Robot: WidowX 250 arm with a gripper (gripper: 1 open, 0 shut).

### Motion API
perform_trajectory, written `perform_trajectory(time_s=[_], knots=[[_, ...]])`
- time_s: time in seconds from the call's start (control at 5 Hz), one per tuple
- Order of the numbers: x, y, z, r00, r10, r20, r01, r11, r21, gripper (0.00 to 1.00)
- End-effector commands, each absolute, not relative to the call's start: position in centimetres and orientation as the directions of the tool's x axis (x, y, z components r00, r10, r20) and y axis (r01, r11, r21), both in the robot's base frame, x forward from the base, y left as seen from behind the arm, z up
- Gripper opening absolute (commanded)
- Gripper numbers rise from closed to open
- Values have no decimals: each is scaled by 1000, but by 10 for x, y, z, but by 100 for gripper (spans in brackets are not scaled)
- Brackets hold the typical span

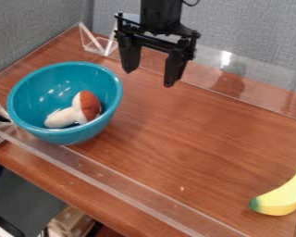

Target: Remove the mushroom from inside the blue bowl and put it on the table

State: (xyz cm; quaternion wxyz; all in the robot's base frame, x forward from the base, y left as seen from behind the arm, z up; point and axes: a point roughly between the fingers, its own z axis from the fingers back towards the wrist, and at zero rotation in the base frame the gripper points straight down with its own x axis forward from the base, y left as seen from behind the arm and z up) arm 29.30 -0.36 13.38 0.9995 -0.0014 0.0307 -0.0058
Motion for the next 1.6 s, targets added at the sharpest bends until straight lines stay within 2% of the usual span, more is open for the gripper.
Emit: perform_trajectory(time_s=[0.0,0.4,0.8,1.0,1.4], knots=[[291,-2,129,997,-5,-75,5,1000,-2,100],[275,27,133,996,43,-73,-43,999,7,100],[250,71,151,992,119,-46,-117,992,36,100],[239,88,147,989,144,-33,-143,989,36,100],[240,109,125,978,200,-53,-199,980,27,100]])
